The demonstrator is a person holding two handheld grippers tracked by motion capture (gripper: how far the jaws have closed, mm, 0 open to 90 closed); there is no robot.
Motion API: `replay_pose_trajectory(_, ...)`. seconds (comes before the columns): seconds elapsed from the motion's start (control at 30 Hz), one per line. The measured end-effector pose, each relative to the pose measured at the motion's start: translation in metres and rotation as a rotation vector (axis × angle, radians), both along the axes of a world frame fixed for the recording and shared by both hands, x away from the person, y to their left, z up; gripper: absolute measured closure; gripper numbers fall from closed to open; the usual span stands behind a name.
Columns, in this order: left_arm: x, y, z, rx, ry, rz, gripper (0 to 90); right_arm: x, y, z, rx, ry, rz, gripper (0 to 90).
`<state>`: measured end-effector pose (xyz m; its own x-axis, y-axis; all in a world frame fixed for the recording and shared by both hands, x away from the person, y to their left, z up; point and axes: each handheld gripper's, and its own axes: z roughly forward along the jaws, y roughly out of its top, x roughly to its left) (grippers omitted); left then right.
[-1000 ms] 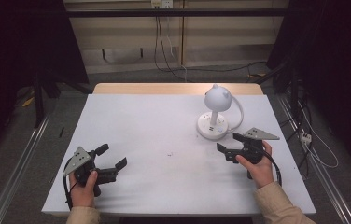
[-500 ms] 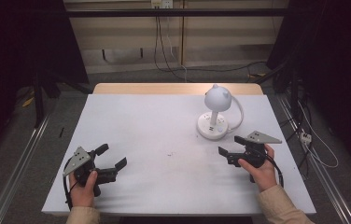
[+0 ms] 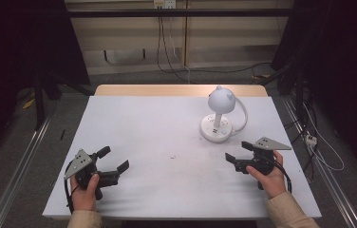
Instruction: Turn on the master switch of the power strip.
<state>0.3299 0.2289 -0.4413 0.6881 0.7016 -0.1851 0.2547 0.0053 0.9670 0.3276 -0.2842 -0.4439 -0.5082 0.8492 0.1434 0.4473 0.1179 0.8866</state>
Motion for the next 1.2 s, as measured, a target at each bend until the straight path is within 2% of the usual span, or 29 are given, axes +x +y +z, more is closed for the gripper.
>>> replay_pose_trajectory(1.2, 0.0, -0.001, 0.0, 0.007, 0.004, 0.002, 4.0, -0.025, -0.014, -0.001, -0.006, -0.004, 0.017, 13.3)
